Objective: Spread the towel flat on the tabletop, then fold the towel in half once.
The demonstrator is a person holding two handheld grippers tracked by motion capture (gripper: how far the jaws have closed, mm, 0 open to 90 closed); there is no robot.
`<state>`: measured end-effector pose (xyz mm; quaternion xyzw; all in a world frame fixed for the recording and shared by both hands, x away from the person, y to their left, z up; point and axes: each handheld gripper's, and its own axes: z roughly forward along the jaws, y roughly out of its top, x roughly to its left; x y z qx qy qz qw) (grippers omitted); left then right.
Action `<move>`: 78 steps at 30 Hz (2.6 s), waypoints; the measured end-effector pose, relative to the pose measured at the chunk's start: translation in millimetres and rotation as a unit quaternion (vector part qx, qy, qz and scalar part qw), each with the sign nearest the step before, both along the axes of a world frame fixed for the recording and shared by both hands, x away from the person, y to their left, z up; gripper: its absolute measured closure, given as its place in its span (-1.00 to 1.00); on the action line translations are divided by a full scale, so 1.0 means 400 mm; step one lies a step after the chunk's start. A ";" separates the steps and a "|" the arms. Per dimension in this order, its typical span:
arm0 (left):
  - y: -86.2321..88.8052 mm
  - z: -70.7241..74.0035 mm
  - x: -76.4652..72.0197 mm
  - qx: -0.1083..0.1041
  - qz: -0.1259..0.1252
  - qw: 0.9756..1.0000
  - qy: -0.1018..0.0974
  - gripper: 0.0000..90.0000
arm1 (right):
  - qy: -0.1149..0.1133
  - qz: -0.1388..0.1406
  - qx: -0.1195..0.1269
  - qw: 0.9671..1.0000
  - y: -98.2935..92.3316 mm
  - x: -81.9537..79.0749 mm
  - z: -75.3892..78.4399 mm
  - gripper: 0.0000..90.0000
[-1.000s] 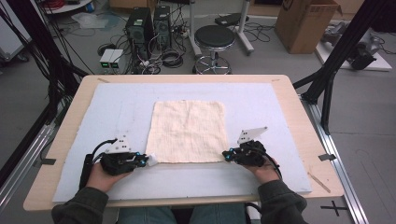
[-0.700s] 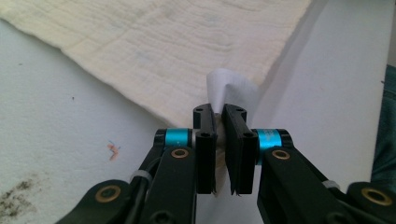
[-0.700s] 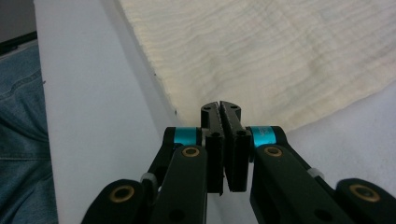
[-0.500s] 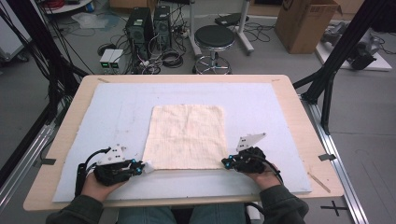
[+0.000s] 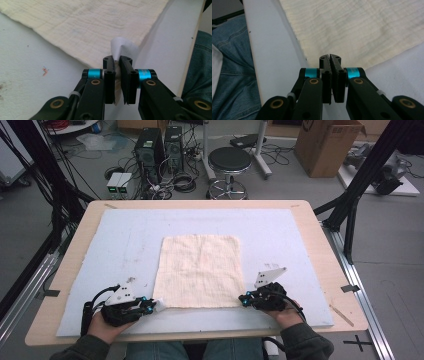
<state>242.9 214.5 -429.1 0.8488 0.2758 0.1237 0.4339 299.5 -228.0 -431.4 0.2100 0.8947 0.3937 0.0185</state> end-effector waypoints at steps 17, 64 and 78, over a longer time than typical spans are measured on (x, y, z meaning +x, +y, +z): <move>0.012 0.008 0.030 -0.036 0.025 0.999 0.002 0.18 | -0.006 -0.045 0.064 0.997 -0.026 0.018 0.015 0.26; 0.031 0.004 0.064 -0.046 0.057 0.997 -0.014 -0.14 | -0.018 -0.068 0.064 0.995 -0.002 0.048 0.008 -0.45; 0.030 0.006 0.069 -0.049 0.054 0.997 -0.011 -0.14 | -0.023 -0.072 0.068 0.995 -0.005 0.054 0.007 -0.45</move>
